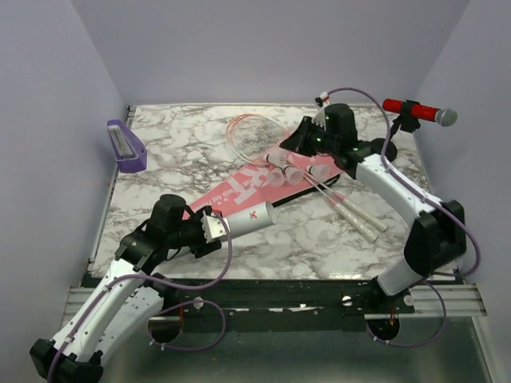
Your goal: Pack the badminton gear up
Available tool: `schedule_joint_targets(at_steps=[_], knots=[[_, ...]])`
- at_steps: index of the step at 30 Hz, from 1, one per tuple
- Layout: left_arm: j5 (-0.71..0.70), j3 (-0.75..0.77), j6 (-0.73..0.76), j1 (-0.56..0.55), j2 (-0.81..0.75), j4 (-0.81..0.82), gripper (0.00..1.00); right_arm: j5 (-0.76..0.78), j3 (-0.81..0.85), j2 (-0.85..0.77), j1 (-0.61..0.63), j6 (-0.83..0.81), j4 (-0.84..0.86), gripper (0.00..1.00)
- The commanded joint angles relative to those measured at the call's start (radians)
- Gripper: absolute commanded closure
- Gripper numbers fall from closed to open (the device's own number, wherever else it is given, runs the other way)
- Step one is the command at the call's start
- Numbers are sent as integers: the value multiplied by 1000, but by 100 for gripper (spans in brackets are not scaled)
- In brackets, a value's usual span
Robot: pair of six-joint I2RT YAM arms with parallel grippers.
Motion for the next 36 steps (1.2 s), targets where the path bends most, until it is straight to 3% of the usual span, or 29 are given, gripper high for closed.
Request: schedule_joint_targets(at_steps=[1, 4, 10, 12, 23, 30, 36], knots=[[-98, 46, -8, 4, 33, 18, 53, -49, -157, -229, 3, -57, -87, 81], [-59, 35, -16, 19, 12, 40, 53, -8, -223, -280, 1, -60, -92, 75], [-49, 66, -59, 27, 16, 4, 53, 46, -149, -137, 3, -8, -84, 25], [-87, 113, -37, 30, 49, -34, 53, 64, -86, -60, 3, -7, -88, 19], [-68, 206, -72, 42, 121, -70, 51, 125, 128, 227, 1, -5, -85, 21], [-78, 209, -80, 44, 98, -50, 48, 127, 146, 295, 1, 21, -81, 24], [-118, 380, -55, 44, 214, -160, 46, 126, 122, 319, 0, 41, -56, 26]])
